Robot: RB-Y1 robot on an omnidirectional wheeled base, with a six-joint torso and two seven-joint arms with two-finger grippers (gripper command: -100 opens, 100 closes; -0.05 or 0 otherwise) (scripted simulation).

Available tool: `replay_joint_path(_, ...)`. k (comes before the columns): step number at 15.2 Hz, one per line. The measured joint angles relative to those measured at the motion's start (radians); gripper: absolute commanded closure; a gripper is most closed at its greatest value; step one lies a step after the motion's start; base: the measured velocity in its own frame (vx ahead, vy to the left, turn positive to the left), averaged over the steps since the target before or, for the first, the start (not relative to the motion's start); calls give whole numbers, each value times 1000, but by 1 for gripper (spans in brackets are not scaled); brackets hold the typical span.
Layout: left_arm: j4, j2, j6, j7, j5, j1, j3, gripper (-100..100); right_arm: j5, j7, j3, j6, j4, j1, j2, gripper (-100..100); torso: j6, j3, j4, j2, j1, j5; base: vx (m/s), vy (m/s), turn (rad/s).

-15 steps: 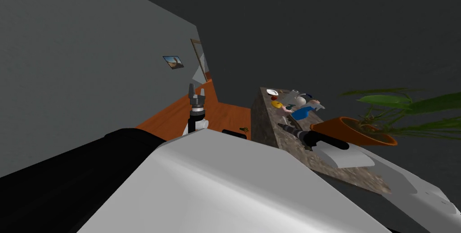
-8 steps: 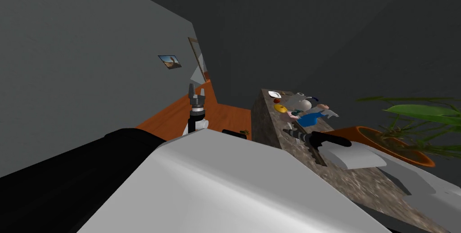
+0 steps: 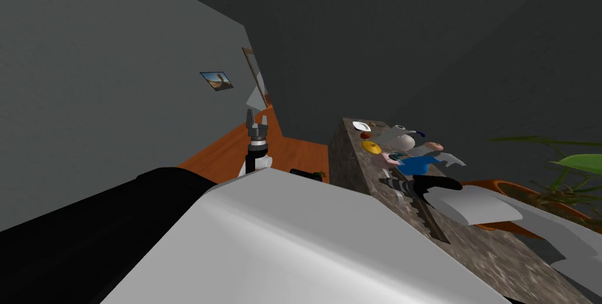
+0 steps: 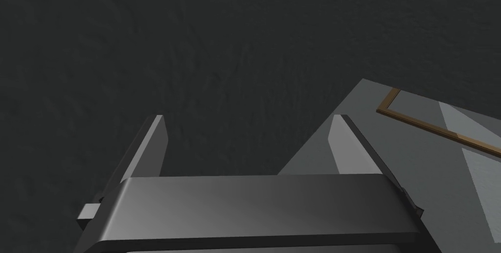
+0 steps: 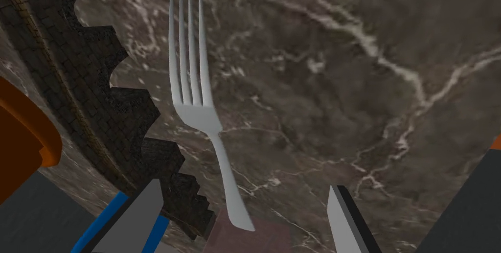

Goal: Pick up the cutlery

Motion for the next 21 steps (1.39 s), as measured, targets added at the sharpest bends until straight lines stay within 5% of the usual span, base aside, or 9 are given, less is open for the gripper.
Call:
replay_joint_path(5, 0, 0, 0, 0, 0, 0, 0, 0, -37, 56, 16, 64, 26, 15, -47, -100, 0, 1, 0, 2, 0, 0, 105, 16, -20)
replay_joint_path(21, 0, 0, 0, 0, 0, 0, 0, 0, 165, 16, 91, 363, -100, -184, 206, -100, 0, 7, 3, 12, -8, -2, -23, -76, -6)
